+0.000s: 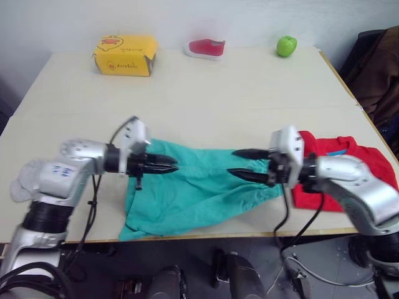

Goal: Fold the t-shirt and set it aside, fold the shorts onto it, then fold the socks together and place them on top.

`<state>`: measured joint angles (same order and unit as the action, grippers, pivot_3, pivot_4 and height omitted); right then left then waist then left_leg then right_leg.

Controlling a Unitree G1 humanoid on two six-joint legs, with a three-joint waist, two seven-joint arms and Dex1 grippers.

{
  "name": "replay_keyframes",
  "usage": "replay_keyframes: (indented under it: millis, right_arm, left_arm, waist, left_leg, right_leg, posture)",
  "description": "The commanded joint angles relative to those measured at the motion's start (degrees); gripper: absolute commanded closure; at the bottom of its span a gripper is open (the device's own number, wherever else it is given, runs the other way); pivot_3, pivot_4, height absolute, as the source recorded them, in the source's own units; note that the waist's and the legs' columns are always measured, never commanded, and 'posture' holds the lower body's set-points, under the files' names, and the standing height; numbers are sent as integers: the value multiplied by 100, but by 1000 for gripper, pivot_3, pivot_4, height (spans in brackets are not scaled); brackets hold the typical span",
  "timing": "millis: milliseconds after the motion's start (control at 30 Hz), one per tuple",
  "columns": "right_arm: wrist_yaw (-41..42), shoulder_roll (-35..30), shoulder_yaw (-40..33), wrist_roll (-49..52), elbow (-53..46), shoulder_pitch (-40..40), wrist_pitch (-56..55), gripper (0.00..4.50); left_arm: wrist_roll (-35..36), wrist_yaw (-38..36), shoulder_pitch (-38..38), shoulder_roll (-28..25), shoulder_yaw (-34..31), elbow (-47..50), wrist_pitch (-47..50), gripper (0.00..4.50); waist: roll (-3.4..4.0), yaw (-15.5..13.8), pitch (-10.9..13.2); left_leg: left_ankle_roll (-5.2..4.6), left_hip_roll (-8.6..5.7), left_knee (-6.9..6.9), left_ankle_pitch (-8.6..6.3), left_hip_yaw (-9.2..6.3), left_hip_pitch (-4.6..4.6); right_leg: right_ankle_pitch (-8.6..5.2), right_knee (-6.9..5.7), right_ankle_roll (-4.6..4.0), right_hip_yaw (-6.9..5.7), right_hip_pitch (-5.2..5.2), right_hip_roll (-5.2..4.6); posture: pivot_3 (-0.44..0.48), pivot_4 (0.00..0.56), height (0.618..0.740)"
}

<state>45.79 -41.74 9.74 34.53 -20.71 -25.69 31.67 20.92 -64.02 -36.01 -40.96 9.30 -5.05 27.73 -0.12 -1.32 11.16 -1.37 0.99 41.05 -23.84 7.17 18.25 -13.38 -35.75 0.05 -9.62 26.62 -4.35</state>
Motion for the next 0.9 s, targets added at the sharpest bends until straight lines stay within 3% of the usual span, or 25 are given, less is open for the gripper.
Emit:
replay_keyframes:
  millis: [33, 100, 133, 300, 500, 600, 700, 800, 900]
  right_arm:
    - [-46, 256, 675, -657, 229, -121, 125, 3531]
    - [297, 78, 1122, -1218, 433, -141, -104, 4298]
    - [238, 64, 1143, -1414, 580, -157, -145, 4463]
    - [121, -123, 579, -1380, 566, 178, 277, 4463]
    - [926, -1162, -611, -910, -75, 1500, 125, 4463]
    - [879, -1043, -1308, -333, -136, 1357, 385, 4463]
    - [673, -660, -1534, 193, -131, 680, 740, 4463]
    - [735, -254, -1350, 345, -32, 44, 731, 4463]
    - [691, 66, -563, -262, 297, -405, 619, 4463]
  left_arm:
    - [-871, 79, -331, 269, 425, -1034, -1122, 4500]
    - [-1251, 189, -555, 485, 533, -2038, -1818, 4500]
    - [-1393, 293, -690, 575, 525, -2541, -2106, 4500]
    - [-1644, 350, -1146, 683, 332, -3935, -2818, 4500]
    - [-1499, 118, -1692, 385, -159, -4638, -3119, 4500]
    - [-852, -829, -1653, 162, -449, -3576, -2301, 4500]
    - [-275, -1559, -1267, -79, -379, -1898, -1125, 4500]
    - [-257, -1457, -820, 34, -102, -690, -678, 4500]
    - [-589, -1081, -537, 346, 162, -471, -799, 4500]
  waist:
    - [0, 2, 0]
    - [0, -2, 0]
    - [0, -6, 0]
    - [-8, 3, -5]
    - [-12, 4, -7]
    - [-22, 56, -2]
    - [-22, 86, -1]
    - [-17, 123, -3]
    - [-17, 111, -3]
  left_leg:
    - [0, 0, 0, 0, -1, 5]
    - [-1, 0, 0, 0, -1, 6]
    - [-2, -1, 1, 1, -1, 5]
    - [-8, -3, 11, 3, -7, 6]
    - [-8, -3, 8, 3, -12, 3]
    - [-8, 0, 8, 3, -10, 2]
    - [-6, 3, 10, 4, -14, 5]
    - [-3, 2, 7, 4, -18, 1]
    - [-4, 1, 9, 4, -20, 1]
  right_leg:
    - [0, 2, 0, -4, 1, 0]
    - [0, 4, 0, -6, 1, -1]
    - [1, 5, 2, -6, 0, -2]
    - [5, 1, 9, -13, -6, -15]
    - [6, 6, 9, -21, -10, -14]
    - [6, 4, 9, -21, -10, -12]
    - [6, 1, 7, -23, -5, -11]
    - [4, 2, 5, -20, -9, -12]
    - [4, 3, 5, -18, -11, -12]
  posture:
    - [0, 150, 740]
    - [0, 150, 740]
    - [0, 150, 740]
    - [0, 150, 740]
    - [0, 150, 740]
    - [0, 150, 740]
    - [0, 150, 740]
    - [0, 150, 740]
    - [0, 150, 740]
